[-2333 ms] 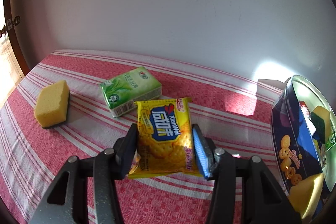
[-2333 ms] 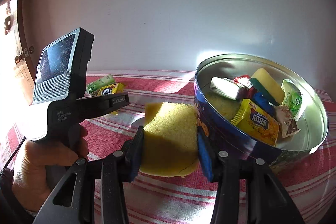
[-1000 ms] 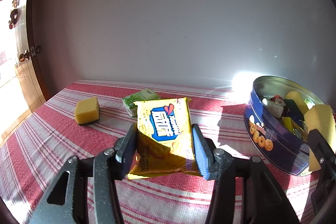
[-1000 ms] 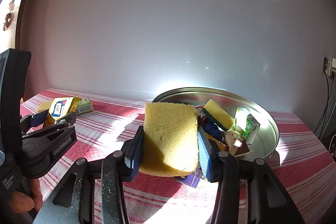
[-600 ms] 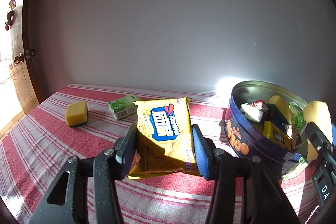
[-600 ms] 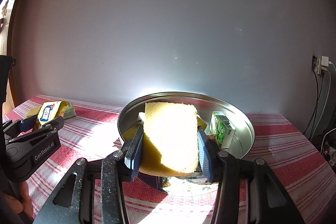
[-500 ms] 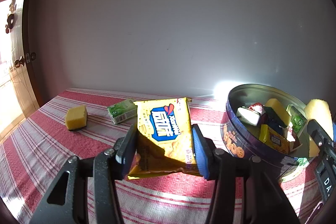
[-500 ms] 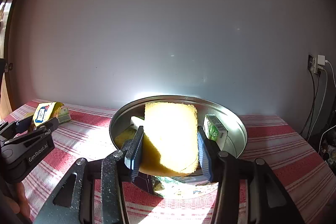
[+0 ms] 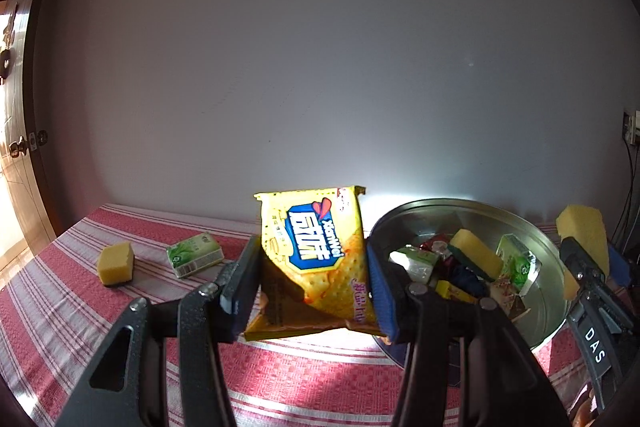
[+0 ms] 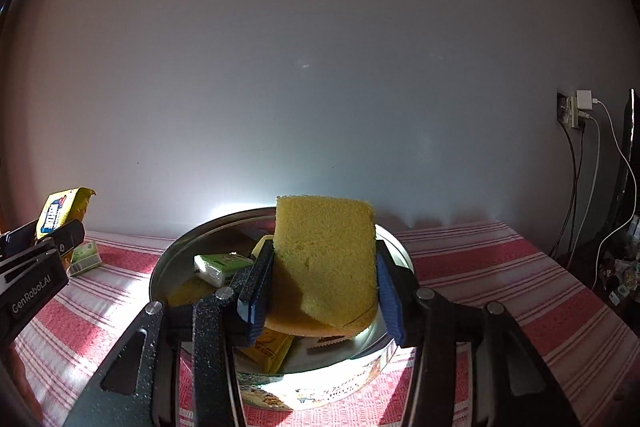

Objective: Organize objects
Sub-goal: 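Carry the yellow sponge and yellow cracker pack over the blue tin with both tools, then open the right tool to drop the sponge while the left tool drops the cracker pack into the tin, then move both tools back toward the remaining items on the cloth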

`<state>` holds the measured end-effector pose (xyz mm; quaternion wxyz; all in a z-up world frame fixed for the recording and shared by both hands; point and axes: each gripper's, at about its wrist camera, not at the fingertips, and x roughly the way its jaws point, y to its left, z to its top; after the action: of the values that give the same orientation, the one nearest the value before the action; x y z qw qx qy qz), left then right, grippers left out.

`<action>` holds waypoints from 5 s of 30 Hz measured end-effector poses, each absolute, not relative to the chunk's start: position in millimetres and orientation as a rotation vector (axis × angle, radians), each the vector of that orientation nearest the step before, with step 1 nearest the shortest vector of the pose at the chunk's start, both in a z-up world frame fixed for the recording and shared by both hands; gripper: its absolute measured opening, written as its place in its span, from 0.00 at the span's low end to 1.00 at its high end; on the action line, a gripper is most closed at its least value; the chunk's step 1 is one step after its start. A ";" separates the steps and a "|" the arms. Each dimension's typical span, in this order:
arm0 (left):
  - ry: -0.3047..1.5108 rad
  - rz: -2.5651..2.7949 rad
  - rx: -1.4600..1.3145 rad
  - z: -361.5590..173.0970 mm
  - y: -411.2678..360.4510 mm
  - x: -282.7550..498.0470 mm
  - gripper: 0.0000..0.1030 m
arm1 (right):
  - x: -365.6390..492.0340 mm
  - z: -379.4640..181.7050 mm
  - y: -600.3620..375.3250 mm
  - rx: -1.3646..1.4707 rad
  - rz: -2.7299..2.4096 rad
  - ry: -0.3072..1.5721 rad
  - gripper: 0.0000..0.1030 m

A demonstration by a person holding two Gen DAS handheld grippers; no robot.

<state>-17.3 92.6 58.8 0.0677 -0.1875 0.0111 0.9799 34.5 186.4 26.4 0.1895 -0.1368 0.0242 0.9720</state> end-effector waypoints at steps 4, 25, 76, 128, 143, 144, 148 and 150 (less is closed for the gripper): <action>0.037 2.920 -0.553 61.2 107.4 -18.3 0.48 | 34.4 30.0 193.8 -0.343 2.702 0.057 0.48; 0.075 2.816 -0.662 49.1 176.6 -51.7 0.48 | -10.0 13.1 245.0 -0.353 2.572 0.054 0.48; 0.169 2.905 -0.694 37.3 168.4 -64.7 0.99 | -13.6 -2.5 292.1 -0.386 2.739 0.284 0.71; 0.108 2.924 -0.583 25.8 84.3 1.7 1.00 | 85.6 7.7 193.5 -0.148 2.693 0.161 0.71; 0.099 2.956 -0.623 22.6 47.7 -9.3 0.99 | 64.8 4.0 150.4 -0.210 2.760 0.169 0.71; 0.104 2.960 -0.624 22.5 45.0 -10.0 0.99 | 63.4 3.8 147.1 -0.212 2.765 0.172 0.71; 0.109 2.990 -0.631 22.6 28.7 -15.2 0.99 | 51.1 2.5 133.8 -0.246 2.791 0.197 0.71; 0.113 3.015 -0.635 22.3 17.3 -19.5 0.99 | 44.3 1.9 126.1 -0.257 2.806 0.207 0.71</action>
<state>-19.5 17.3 22.3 0.0294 -0.2058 0.0365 0.9775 44.3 126.1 1.9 0.1576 -0.0898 0.0725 0.9807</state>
